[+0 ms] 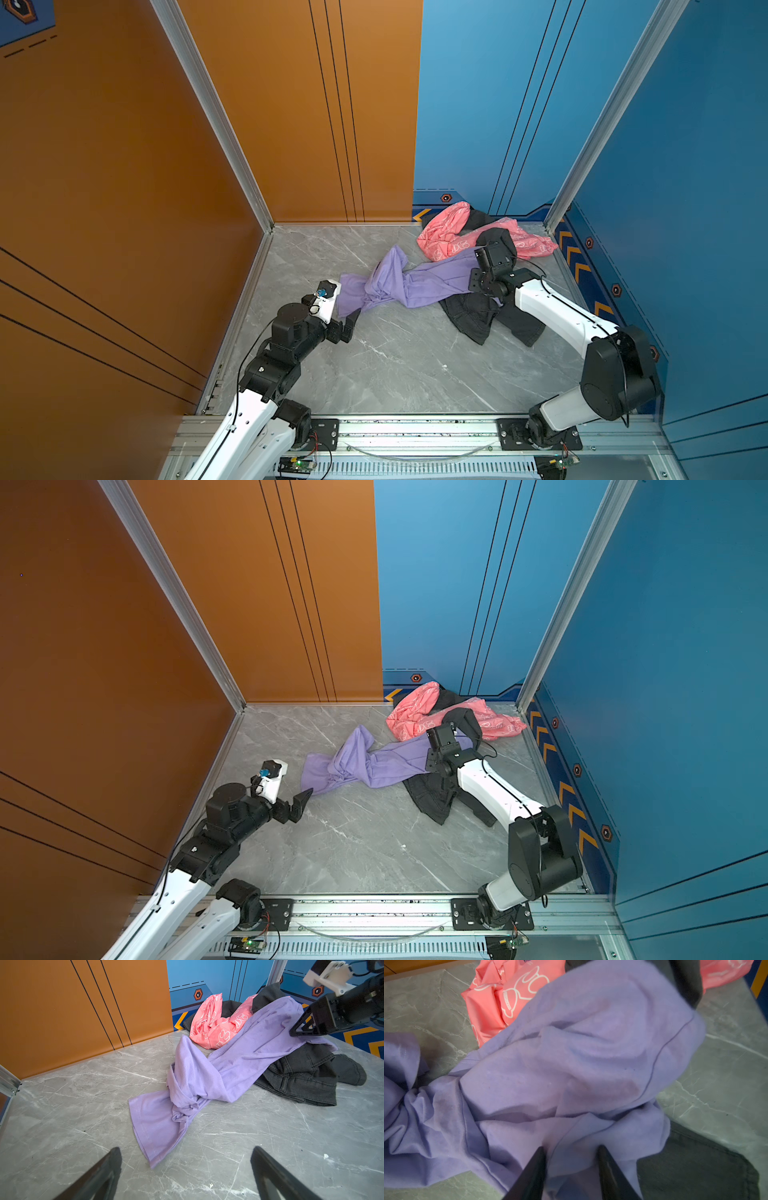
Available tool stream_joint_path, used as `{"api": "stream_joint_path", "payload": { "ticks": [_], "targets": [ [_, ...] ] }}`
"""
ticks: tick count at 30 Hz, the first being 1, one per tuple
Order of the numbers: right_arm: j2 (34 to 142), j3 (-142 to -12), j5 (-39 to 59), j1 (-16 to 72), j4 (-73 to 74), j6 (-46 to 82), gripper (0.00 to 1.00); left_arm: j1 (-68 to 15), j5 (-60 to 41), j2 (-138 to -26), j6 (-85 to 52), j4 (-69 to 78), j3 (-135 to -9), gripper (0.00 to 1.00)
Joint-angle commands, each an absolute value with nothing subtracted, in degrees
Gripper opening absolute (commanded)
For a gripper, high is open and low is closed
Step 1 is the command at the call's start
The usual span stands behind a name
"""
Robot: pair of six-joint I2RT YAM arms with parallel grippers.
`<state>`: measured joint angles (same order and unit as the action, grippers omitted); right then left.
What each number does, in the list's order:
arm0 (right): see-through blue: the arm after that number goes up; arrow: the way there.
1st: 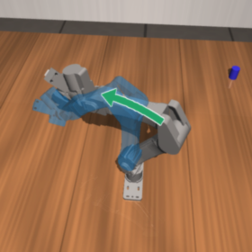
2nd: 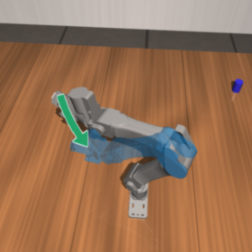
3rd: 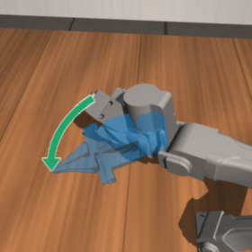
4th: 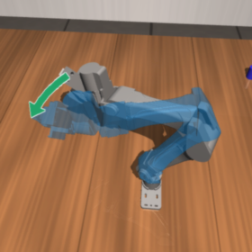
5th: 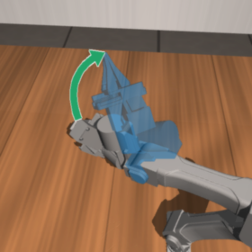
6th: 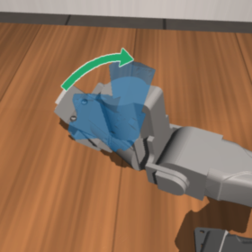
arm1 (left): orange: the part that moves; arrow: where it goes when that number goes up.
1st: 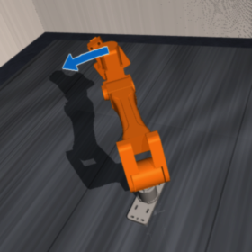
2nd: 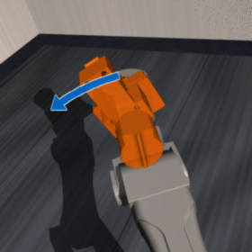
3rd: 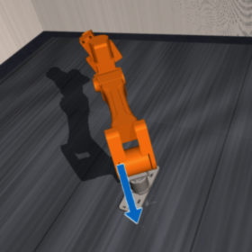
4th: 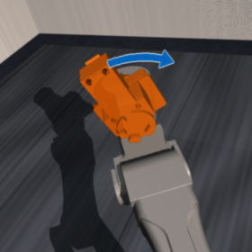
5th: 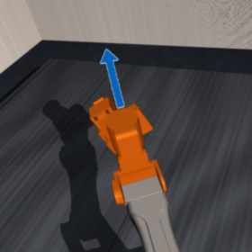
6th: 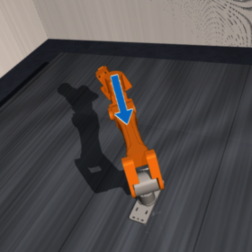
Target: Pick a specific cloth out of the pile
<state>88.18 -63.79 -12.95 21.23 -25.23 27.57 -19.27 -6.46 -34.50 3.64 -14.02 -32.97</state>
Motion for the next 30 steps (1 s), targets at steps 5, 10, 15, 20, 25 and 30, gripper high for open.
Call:
{"api": "stream_joint_path", "payload": {
  "ticks": [5, 10, 15, 20, 25, 30],
  "targets": [
    [89.41, -66.67, -13.31, 20.92, -23.47, 28.91, 0.15, -19.51, -6.12, -34.2, 4.13, -13.54, -32.34, 0.98],
    [87.11, -67.46, -15.56, 20.92, -23.43, 28.39, 0.13, -19.42, -6.2, -34.11, 4.16, -13.55, -32.32, 0.98],
    [84.27, -68.46, -17.23, 21.02, -23.29, 27.45, 0.1, -19.29, -6.2, -33.99, 4.14, -13.58, -32.34, 0.98],
    [82.61, -70.25, -17.3, 21.31, -23.05, 27.51, 0.07, -19.24, -6.2, -33.83, 4.14, -13.55, -32.33, 0.98],
    [81.62, -73.84, -17.49, 23.55, -22.23, 26.77, 0.05, -19.25, -6.16, -33.68, 4.18, -13.54, -32.28, 0.98],
    [82.82, -79.37, -17.17, 27.87, -20.58, 25.16, 0.02, -19.14, -6.17, -33.66, 4.1, -13.56, -32.33, 0.98]
  ]
}}
